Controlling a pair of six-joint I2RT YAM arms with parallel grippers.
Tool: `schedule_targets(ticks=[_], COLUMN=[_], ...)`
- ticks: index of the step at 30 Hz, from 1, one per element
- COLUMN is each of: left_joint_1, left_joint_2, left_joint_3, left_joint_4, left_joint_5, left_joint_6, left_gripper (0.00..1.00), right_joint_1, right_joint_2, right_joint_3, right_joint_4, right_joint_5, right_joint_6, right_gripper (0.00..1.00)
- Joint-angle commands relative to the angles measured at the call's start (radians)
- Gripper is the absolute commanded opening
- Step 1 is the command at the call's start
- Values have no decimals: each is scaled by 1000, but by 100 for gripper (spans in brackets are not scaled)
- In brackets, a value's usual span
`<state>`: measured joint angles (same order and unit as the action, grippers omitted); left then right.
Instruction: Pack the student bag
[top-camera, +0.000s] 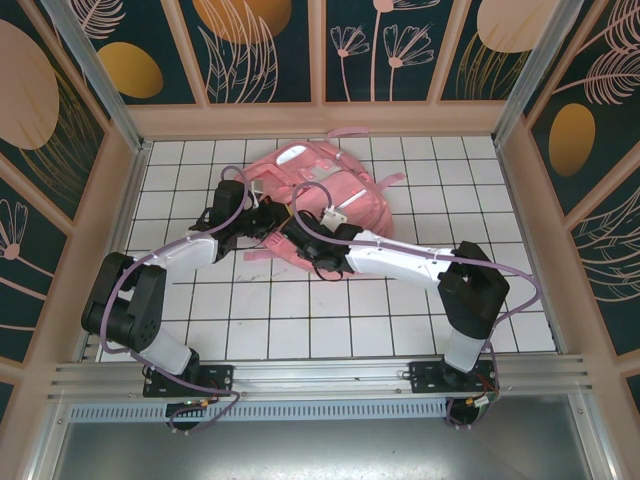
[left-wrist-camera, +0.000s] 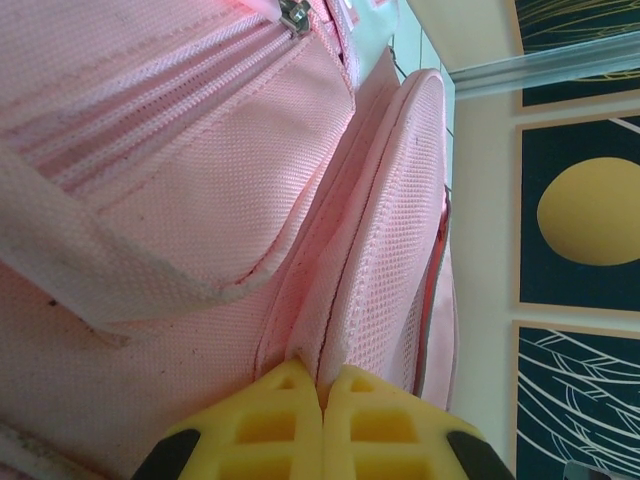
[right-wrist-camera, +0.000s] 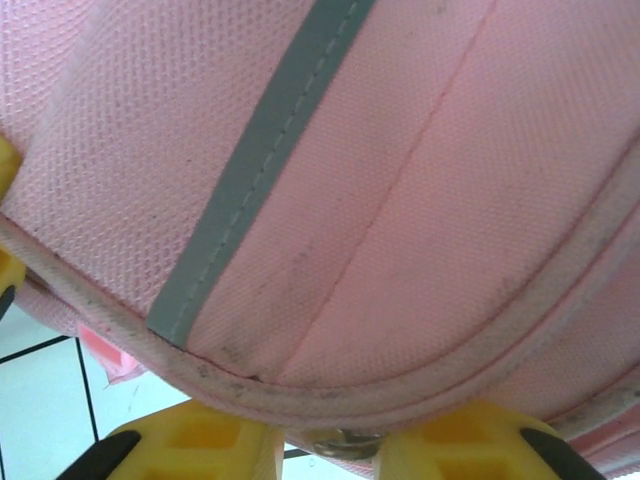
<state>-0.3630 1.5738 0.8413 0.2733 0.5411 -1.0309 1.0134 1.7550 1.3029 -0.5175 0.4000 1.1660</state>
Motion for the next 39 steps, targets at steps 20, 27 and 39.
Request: schedule_targets(ticks=[20,27,39], left_joint_1=[-13,-13,-11], left_joint_2=[7,12,20], left_joint_3=[21,21,21], left_joint_4=[70,55,-2], left_joint_5=[68,47,-33], left_joint_6=[4,20,71], left_gripper=[0,0,0], right_joint_1=[-11,-15,-173], right_joint_2=[15,-18,-242], right_joint_3=[88,65,-226], right_joint_4=[-295,-277,-67], right_joint_5=[168,132,-52], right_joint_6=[-134,-222,-547], right_gripper=[13,0,0])
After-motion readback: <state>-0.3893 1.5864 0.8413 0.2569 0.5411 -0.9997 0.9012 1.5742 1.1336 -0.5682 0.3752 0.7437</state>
